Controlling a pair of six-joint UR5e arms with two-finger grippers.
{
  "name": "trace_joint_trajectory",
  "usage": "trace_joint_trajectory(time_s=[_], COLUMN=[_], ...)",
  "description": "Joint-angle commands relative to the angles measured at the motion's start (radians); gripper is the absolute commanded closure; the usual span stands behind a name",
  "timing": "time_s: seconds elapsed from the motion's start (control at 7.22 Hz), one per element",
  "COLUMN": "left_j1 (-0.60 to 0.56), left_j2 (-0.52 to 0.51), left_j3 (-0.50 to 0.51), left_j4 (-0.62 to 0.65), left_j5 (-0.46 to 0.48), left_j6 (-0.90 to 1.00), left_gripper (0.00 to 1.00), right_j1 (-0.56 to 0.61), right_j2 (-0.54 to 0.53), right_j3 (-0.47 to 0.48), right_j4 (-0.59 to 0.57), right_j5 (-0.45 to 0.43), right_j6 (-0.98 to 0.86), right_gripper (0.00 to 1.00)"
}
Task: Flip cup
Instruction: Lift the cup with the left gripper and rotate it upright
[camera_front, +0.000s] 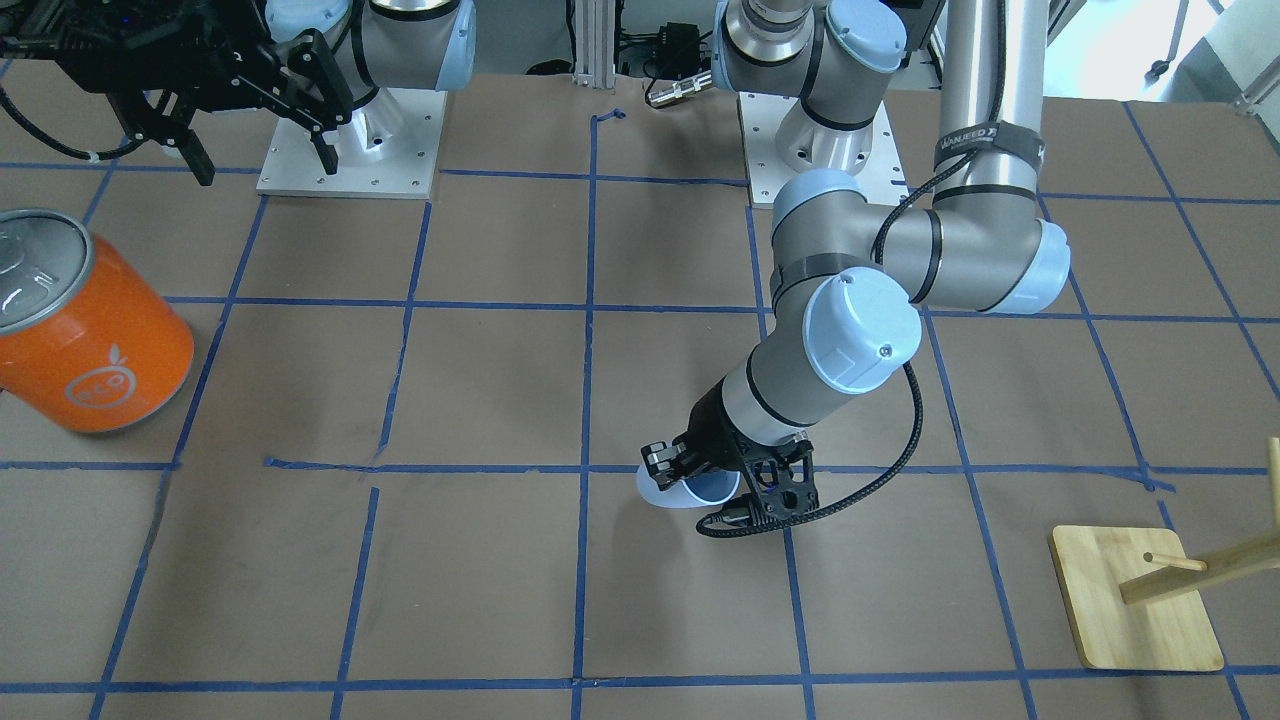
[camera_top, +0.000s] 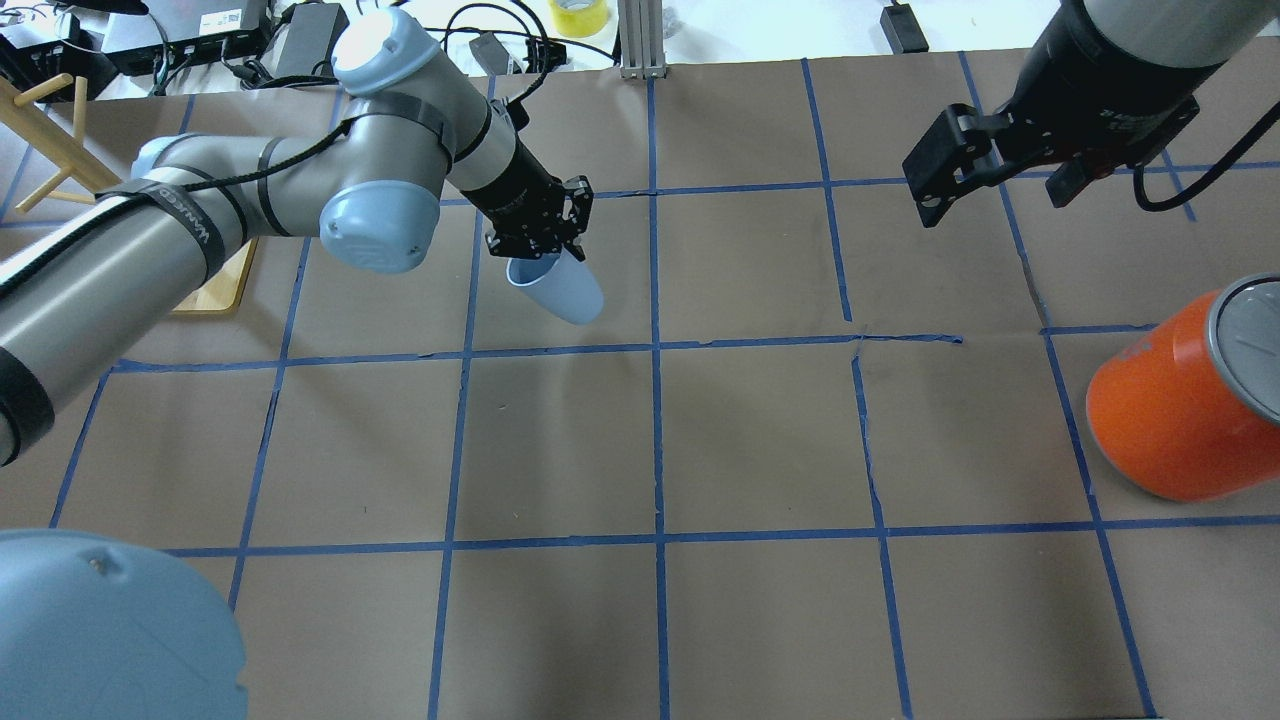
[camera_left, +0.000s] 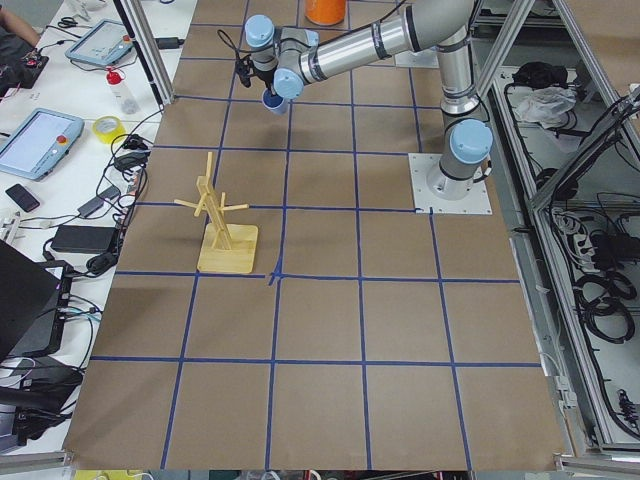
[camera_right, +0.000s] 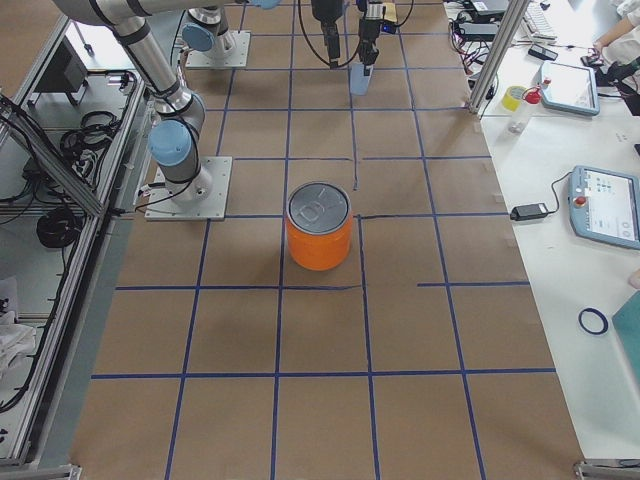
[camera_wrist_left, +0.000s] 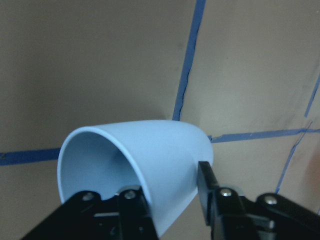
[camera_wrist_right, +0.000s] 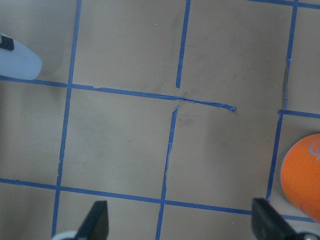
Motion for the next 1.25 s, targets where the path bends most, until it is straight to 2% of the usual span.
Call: trace_joint_trajectory(time_s=[0.0, 0.14, 0.42, 0.69, 0.97, 1.11], left_j1=[0.005, 0.015, 0.103, 0.116, 0.145, 0.151], left_j2=[0.038, 0.047, 0.018, -0.028, -0.057, -0.065], left_j3=[0.147, 0.149, 0.111, 0.028, 0.027, 0.027], left_j4=[-0.129, -0.114, 0.009, 0.147, 0.153, 0.153], left_j5=[0.271, 0.383, 0.381, 0.387, 0.380, 0.380], left_j6=[0.170, 0.365, 0.514, 0.555, 0.557, 0.564], left_gripper=[1.00, 1.00, 1.00, 1.00, 1.00, 1.00], right_j1=[0.000, 0.000, 0.000, -0.003, -0.007, -0.005], right_j2=[0.005, 0.008, 0.008, 0.019, 0.054, 0.079], right_j3=[0.009, 0.009, 0.014, 0.012, -0.015, -0.058], right_j4=[-0.004, 0.002, 0.004, 0.048, 0.041, 0.042], right_j5=[0.005, -0.010, -0.035, -0.033, -0.011, -0.014], right_j6=[0.002, 0.002, 0.000, 0.002, 0.002, 0.003], right_gripper=[0.00, 0.00, 0.00, 0.00, 0.00, 0.00])
